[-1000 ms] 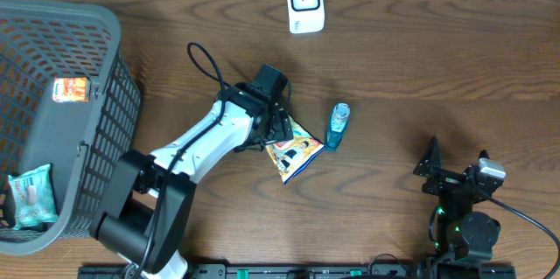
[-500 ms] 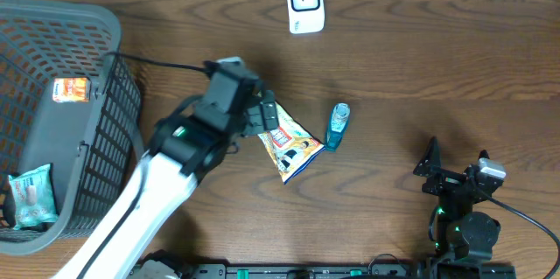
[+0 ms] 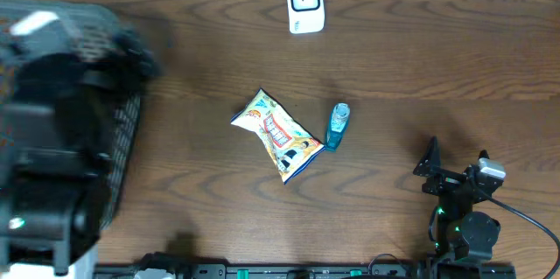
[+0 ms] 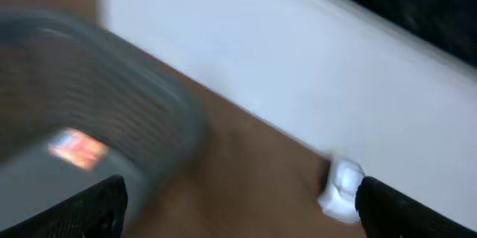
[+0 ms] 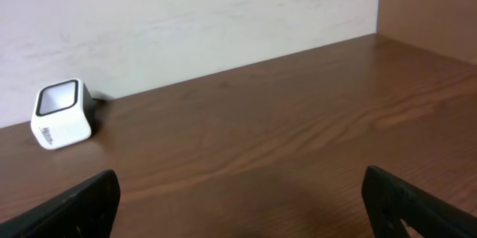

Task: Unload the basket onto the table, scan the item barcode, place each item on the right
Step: 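Reach the left gripper into the basket toward the green wipes pack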

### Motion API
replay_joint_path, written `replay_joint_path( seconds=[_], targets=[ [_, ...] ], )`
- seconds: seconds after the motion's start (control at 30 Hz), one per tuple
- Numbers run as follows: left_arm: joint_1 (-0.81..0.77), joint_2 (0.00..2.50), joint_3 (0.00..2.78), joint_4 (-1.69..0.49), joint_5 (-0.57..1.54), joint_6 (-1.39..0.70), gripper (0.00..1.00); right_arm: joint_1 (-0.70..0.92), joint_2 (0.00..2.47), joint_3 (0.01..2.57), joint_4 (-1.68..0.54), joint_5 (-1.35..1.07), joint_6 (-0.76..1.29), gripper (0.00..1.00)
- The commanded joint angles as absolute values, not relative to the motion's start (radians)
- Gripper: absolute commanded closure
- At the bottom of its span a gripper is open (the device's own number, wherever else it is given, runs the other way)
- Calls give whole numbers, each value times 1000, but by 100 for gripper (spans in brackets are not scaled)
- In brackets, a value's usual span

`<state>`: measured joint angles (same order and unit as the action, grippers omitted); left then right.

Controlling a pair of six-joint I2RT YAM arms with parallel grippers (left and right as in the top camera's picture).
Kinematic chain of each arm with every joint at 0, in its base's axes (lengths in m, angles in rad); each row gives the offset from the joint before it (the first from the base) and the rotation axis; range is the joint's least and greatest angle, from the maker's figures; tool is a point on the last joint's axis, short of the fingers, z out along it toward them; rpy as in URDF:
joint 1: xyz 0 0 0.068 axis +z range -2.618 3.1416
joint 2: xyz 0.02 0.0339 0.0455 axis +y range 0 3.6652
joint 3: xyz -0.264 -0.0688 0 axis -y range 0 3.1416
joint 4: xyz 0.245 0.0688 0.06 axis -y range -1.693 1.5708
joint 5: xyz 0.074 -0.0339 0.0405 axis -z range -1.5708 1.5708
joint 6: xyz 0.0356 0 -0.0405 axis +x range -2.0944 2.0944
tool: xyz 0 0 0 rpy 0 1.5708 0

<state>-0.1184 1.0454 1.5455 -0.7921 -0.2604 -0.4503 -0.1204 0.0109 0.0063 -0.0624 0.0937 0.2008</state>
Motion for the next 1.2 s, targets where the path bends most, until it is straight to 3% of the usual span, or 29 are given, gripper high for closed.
replay_joint_path(
  seconds=[0.0, 0.2, 0.4, 0.5, 0.83, 1.17],
  targets=[
    [104, 1092, 1615, -850, -282, -579, 2, -125, 6, 6, -65, 96, 194, 1],
    [381, 1190, 1614, -1005, -281, -862, 2, -125, 6, 6, -65, 96, 194, 1],
    [533, 1315, 1612, -1053, -280, -907, 2, -125, 6, 6, -65, 96, 194, 1],
    [567, 1364, 1604, -1054, -284, -881, 11, -125, 6, 6, -65, 96, 194, 1],
    [591, 1553, 1522, -1032, -443, -580, 11, -126, 6, 6, -65, 96, 193, 1],
    [591, 1610, 1501, -1056, -542, -501, 11, -126, 6, 6, -65, 96, 194, 1]
  ],
)
